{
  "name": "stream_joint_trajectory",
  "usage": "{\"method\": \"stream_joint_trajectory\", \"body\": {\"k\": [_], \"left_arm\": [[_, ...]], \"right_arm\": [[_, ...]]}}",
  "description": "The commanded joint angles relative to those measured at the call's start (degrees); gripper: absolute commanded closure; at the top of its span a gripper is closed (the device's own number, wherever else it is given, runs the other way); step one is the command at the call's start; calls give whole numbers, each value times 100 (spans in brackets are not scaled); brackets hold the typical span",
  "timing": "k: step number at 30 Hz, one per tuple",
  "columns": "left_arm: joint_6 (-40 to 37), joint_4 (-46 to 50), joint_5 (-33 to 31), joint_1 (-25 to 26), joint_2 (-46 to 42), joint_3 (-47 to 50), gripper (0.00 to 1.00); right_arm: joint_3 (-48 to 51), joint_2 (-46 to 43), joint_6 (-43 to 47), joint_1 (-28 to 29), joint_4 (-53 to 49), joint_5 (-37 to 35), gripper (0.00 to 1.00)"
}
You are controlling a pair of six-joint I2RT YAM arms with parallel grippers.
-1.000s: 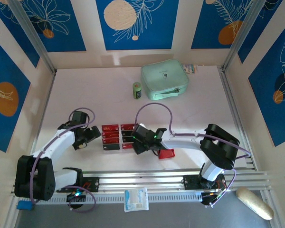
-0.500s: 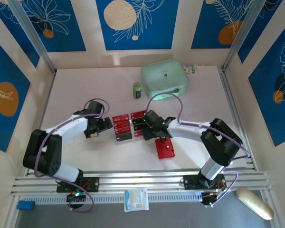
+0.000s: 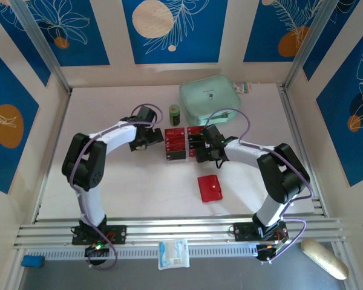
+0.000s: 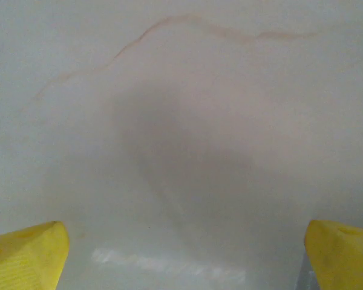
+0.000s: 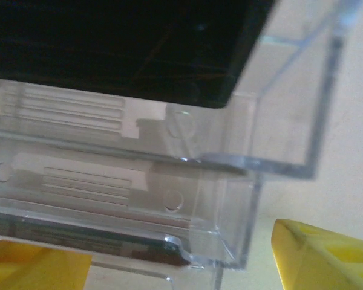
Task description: Put the credit cards into the card holder
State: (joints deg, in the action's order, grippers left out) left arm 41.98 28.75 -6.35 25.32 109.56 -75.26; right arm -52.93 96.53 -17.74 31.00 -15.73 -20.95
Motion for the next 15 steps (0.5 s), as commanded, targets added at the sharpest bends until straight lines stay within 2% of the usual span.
{"method": "stream_joint_trajectory", "body": {"k": [1,9,15], "left_arm": [[-127,307,-165,96,317,-538,0],[-338,390,-346,63,498,-845,0],[-477,512,-479,-114,267,-823,0]], "right_arm": [[-139,-35,61,-114,44,344,23],[97,-701,71,-139,-273,589,22],[599,-1849,-267,-156,-807,703,22]]}}
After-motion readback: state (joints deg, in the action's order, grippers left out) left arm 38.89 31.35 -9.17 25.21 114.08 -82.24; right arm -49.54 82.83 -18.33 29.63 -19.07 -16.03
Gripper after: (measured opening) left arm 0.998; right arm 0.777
